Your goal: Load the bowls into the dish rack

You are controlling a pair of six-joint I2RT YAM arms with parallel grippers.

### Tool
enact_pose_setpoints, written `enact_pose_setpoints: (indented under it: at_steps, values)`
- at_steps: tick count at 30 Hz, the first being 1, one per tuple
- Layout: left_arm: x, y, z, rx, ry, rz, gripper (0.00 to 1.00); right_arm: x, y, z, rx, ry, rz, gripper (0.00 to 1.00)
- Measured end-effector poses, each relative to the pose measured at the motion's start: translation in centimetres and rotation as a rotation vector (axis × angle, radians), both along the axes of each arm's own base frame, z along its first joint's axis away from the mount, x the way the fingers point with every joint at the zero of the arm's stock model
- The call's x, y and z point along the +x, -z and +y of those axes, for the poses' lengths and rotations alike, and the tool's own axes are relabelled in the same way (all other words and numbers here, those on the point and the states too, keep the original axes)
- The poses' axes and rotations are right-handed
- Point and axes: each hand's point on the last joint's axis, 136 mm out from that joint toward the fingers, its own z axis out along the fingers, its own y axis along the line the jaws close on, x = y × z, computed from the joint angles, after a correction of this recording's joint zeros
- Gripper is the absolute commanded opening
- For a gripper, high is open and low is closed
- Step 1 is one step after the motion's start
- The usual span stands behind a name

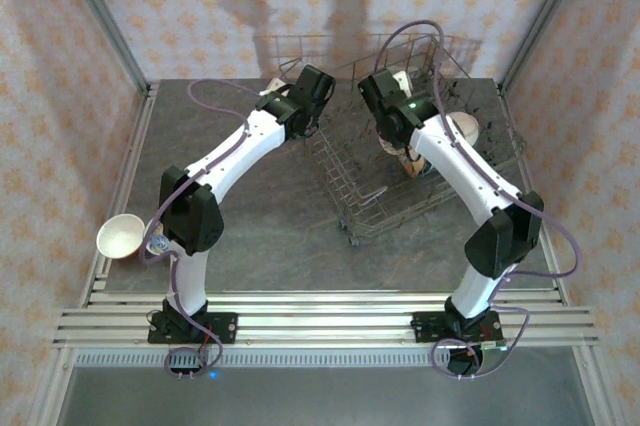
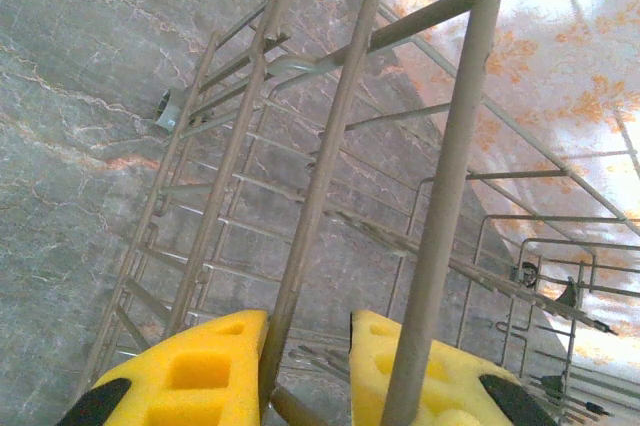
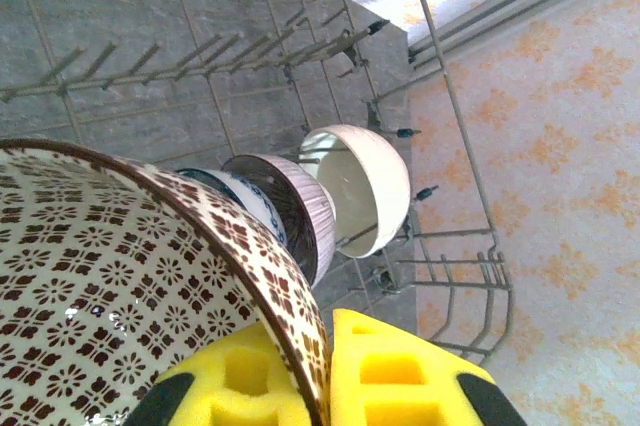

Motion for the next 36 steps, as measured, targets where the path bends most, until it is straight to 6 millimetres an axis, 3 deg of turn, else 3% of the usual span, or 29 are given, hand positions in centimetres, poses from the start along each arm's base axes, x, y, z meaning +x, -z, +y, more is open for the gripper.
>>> enact_pose_setpoints:
  at_steps: [7,13,26,31,36]
  values:
    - [0.0,0.0,0.0,0.0,0.007,-0.009,0.0,-0.9,2.8,-0.9,-0.121,0.031,0.013,0.0]
    - [0.0,0.0,0.0,0.004,0.013,-0.009,0.0,-1.3,3.8,0.0,-0.198,0.02,-0.02,0.0]
    - [0.0,-0.1,0.0,-0.001,0.023,-0.02,0.0,-1.3,3.1,-1.6,-0.393,0.108,-0.107,0.0]
    - [0.0,-0.1,0.0,-0.008,0.025,-0.028,0.0,-1.3,3.1,-1.5,-0.419,0.116,-0.134,0.0]
    - [0.0,-0.1,0.0,-0.016,0.031,-0.031,0.0,-1.4,3.2,0.0,-0.366,0.083,-0.164,0.0]
